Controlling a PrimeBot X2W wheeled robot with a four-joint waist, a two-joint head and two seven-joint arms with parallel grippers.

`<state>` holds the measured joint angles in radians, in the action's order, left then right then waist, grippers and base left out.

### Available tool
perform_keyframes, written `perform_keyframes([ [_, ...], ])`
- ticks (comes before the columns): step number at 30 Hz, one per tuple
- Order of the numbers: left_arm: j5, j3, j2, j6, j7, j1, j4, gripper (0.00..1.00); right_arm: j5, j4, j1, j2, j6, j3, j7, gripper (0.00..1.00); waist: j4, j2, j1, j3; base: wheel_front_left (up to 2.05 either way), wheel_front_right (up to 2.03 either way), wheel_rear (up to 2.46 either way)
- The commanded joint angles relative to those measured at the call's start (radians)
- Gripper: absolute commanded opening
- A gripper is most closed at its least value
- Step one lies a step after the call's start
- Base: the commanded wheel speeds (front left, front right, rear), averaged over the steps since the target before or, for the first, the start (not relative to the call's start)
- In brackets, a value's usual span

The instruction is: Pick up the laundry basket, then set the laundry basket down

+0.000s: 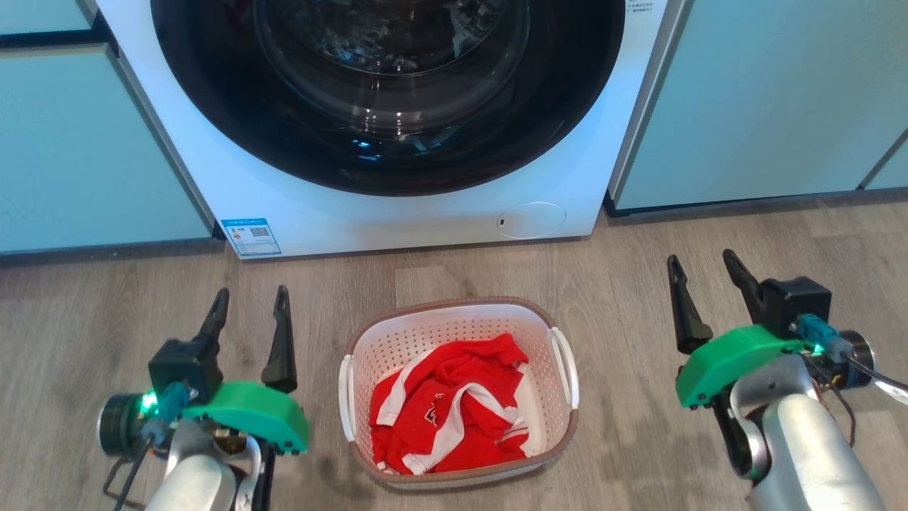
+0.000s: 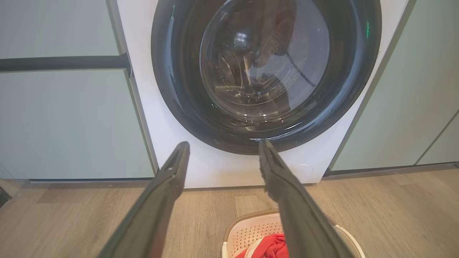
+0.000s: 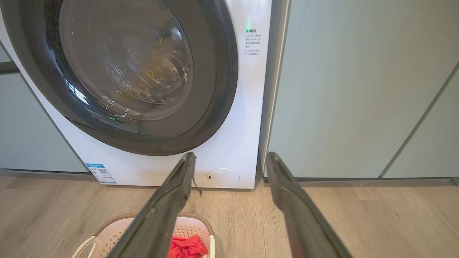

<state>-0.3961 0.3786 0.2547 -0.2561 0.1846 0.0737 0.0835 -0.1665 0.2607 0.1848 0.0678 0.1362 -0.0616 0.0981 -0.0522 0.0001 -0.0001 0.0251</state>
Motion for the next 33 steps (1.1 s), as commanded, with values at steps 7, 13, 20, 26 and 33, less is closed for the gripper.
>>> perform_keyframes([
  [7, 0.015, -0.032, 0.047, -0.030, -0.042, 0.003, -0.079, 1.00, 0.009, -0.073, 0.002, -0.010, -0.006, -0.008, -0.018, 1.00, 0.000, -0.0001, 0.0001, -0.004, 0.00, 0.00, 0.00],
  [13, 0.010, -0.030, 0.053, -0.034, -0.051, -0.004, -0.086, 1.00, 0.011, -0.076, 0.002, -0.012, -0.006, -0.007, -0.023, 1.00, 0.005, -0.0001, 0.0001, -0.002, 0.00, 0.00, 0.00],
  [20, 0.006, -0.029, 0.054, -0.037, -0.051, -0.006, -0.084, 1.00, 0.012, -0.079, 0.001, -0.014, -0.006, -0.007, -0.024, 1.00, 0.004, -0.0001, 0.0001, -0.006, 0.00, 0.00, 0.00],
  [26, 0.007, -0.024, 0.059, -0.038, -0.054, -0.004, -0.083, 1.00, 0.012, -0.083, 0.002, -0.015, -0.006, -0.010, -0.025, 1.00, 0.000, -0.0001, 0.0001, -0.004, 0.00, 0.00, 0.00],
  [33, -0.002, 0.021, 0.015, -0.029, -0.058, -0.054, -0.001, 0.00, -0.004, 0.006, -0.032, -0.008, 0.000, 0.005, -0.028, 0.00, -0.001, -0.0002, 0.0001, -0.004, 0.00, 0.00, 0.00],
])
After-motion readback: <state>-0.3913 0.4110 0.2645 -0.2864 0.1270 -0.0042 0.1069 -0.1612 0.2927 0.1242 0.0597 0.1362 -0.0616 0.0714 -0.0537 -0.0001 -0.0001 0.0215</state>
